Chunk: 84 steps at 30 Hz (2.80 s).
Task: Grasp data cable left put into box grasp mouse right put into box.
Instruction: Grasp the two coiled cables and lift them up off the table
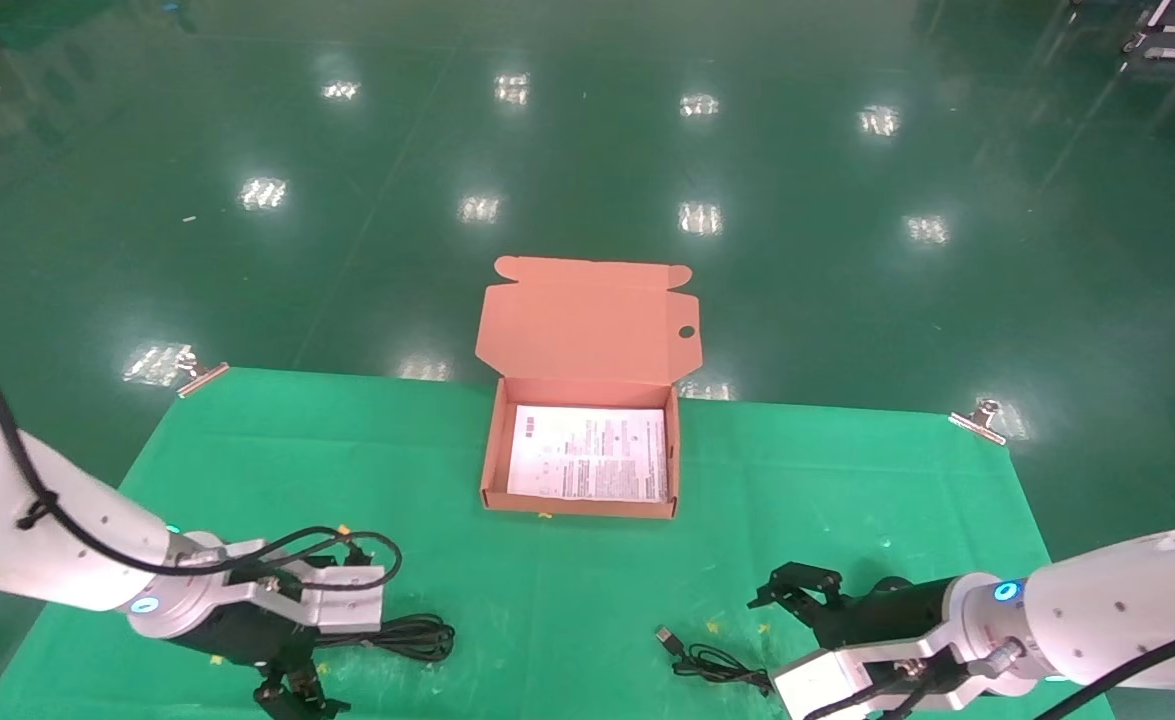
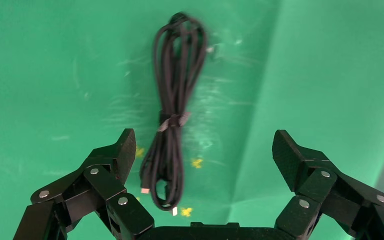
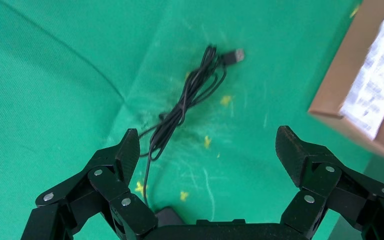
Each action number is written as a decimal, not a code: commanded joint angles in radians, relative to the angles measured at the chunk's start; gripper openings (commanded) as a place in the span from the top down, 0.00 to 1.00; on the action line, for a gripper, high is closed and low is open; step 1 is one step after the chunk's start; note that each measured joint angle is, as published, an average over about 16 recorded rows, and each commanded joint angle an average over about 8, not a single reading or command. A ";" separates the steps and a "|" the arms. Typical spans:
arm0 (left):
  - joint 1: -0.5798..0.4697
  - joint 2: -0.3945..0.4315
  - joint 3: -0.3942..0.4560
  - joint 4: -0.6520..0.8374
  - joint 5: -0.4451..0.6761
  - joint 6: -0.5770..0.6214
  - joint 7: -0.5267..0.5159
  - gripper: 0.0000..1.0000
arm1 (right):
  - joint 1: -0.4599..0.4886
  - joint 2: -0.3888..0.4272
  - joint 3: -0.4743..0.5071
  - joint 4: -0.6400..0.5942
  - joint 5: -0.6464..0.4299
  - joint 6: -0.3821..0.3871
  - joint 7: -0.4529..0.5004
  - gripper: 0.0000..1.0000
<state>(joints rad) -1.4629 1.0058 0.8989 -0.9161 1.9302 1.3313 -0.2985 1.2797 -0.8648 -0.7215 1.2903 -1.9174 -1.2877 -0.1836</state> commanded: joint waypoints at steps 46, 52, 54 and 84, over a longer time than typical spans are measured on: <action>-0.086 0.186 -0.035 0.622 -0.051 -0.133 0.249 1.00 | 0.022 -0.206 -0.058 -0.400 -0.133 0.136 -0.017 1.00; -0.084 0.184 -0.035 0.615 -0.049 -0.132 0.247 1.00 | 0.022 -0.206 -0.057 -0.397 -0.132 0.135 -0.017 1.00; -0.084 0.184 -0.034 0.614 -0.049 -0.132 0.247 1.00 | 0.021 -0.206 -0.057 -0.396 -0.132 0.134 -0.018 1.00; -0.104 0.176 -0.020 0.573 -0.021 -0.138 0.250 1.00 | 0.021 -0.204 -0.057 -0.393 -0.131 0.132 -0.018 1.00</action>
<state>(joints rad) -1.5660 1.1728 0.8743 -0.3587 1.9012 1.2024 -0.0519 1.3054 -1.0624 -0.7725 0.9012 -2.0414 -1.1580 -0.1977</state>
